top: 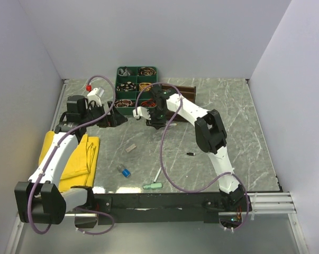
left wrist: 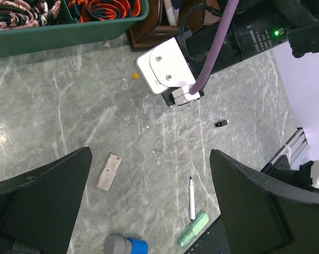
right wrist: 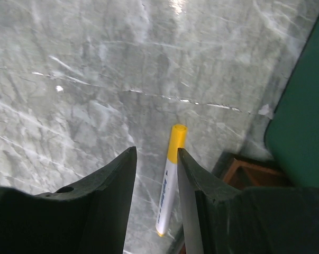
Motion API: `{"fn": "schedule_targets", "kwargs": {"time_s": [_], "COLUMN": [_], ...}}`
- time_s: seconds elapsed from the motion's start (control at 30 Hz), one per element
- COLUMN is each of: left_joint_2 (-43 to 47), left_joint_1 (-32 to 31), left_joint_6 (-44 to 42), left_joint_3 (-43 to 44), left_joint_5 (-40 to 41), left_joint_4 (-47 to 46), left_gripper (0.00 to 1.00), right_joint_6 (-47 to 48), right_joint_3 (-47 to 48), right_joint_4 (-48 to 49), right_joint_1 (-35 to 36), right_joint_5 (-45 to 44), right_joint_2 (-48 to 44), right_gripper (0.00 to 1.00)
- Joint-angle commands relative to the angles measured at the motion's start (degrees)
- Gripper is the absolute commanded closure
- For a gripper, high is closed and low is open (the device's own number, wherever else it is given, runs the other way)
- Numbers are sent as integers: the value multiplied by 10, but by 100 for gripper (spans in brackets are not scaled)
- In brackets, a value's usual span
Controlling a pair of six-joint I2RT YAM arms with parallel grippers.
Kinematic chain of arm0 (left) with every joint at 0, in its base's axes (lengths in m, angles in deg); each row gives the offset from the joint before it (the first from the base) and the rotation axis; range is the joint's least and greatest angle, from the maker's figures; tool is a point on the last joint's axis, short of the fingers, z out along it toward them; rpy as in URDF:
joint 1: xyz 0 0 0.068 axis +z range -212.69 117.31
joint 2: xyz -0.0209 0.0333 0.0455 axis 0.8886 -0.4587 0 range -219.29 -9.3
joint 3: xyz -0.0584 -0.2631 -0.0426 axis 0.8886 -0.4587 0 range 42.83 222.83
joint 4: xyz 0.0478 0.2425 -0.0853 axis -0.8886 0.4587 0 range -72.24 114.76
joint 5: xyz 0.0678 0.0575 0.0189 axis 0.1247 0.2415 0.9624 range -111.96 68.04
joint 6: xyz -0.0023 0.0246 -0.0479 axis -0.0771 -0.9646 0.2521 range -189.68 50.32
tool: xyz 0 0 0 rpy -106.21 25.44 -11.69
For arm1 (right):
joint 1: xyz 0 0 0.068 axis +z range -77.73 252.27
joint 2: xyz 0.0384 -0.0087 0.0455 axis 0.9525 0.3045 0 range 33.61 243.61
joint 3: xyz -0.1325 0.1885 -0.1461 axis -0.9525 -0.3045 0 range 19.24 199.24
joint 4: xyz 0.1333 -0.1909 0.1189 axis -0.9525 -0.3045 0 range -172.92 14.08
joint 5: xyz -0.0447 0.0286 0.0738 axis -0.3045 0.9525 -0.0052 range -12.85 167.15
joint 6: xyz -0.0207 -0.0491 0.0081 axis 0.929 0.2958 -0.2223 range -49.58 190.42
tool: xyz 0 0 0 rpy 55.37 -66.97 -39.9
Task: Sort the stationery into containers
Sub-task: Pick up the pen from the center of the board.
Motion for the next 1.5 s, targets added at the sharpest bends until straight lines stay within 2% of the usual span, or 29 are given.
{"fn": "schedule_targets", "kwargs": {"time_s": [0.0, 0.43, 0.53, 0.57, 0.67, 0.73, 0.9, 0.93, 1.07, 1.13, 1.37, 1.47], "left_joint_2": [1, -22, -24, -26, -29, -32, -34, -35, -42, -47, -60, -64], "left_joint_1": [6, 12, 14, 14, 15, 15, 15, 15, 15, 15, 15, 15], "left_joint_6": [15, 23, 27, 29, 32, 32, 29, 30, 42, 45, 51, 45], "left_joint_3": [-2, 11, 11, 10, 11, 14, 22, 25, 25, 26, 38, 45], "left_joint_5": [-22, -28, -29, -30, -36, -38, -42, -44, -51, -56, -60, -58], "left_joint_4": [-36, -47, -50, -50, -53, -51, -49, -51, -62, -69, -72, -69], "left_gripper": [0, 1, 0, 1, 1, 1, 1, 0, 1, 1, 1, 1], "right_joint_6": [8, -3, -2, 2, 6, 2, -44, -64, -136, -176, -259, -279], "right_joint_3": [35, 82, 102, 111, 128, 123, 106, 102, 47, -6, -127, -160], "right_joint_4": [-19, -42, -67, -79, -107, -112, -104, -102, -40, 32, 263, 329], "right_joint_1": [-7, -14, -14, -14, -15, -15, -15, -16, -36, -44, -75, -92], "right_joint_5": [-19, -44, -55, -55, -46, -35, 51, 90, 196, 218, 205, 204], "right_joint_2": [18, 72, 88, 98, 103, 84, -4, -37, -124, -169, -241, -246], "right_gripper": [55, 56, 67, 79, 96, 100, 100, 100, 100, 100, 100, 100]}}
